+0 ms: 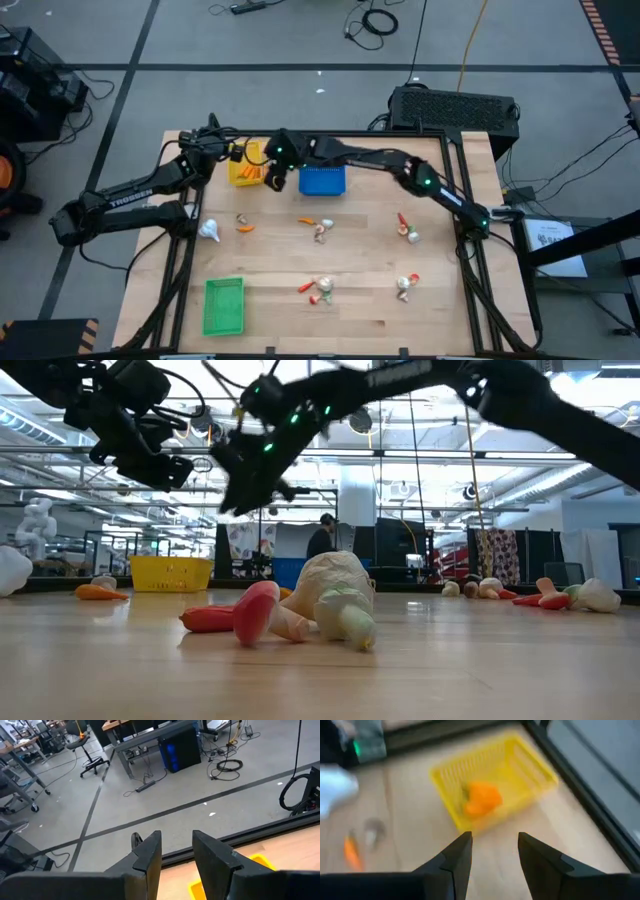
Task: Sort produce into baskets
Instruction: Put the yellow chili pepper into the yellow bin
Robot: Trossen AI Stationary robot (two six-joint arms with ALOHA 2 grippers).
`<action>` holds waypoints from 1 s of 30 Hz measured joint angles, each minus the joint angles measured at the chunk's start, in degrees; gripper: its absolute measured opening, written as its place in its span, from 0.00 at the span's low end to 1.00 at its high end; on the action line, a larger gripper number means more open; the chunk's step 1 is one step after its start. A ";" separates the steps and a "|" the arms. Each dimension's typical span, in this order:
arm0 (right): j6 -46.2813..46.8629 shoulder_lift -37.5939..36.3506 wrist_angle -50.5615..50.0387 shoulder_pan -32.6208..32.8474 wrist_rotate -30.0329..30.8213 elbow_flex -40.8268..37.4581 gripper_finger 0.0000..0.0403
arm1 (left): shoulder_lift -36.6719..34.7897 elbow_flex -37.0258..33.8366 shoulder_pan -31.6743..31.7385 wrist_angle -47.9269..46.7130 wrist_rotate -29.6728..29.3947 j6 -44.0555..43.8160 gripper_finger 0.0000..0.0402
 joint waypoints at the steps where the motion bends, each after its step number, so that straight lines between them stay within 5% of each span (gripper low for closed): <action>1: 0.09 -1.18 -3.87 0.27 0.17 -0.01 0.37 | 0.00 0.00 0.00 -0.02 0.14 0.64 0.29; 11: 5.94 -5.91 -32.85 7.05 0.35 -0.17 0.37 | 0.00 0.00 0.00 -0.02 15.54 2.79 0.29; 24: 2.99 -5.91 -31.12 16.72 10.67 -7.20 0.37 | -1.29 0.00 -0.01 -0.51 32.54 5.80 0.29; 30: 1.96 -5.90 -23.75 17.45 10.22 -14.51 0.37 | -12.59 0.00 -0.02 -6.02 32.63 5.42 0.29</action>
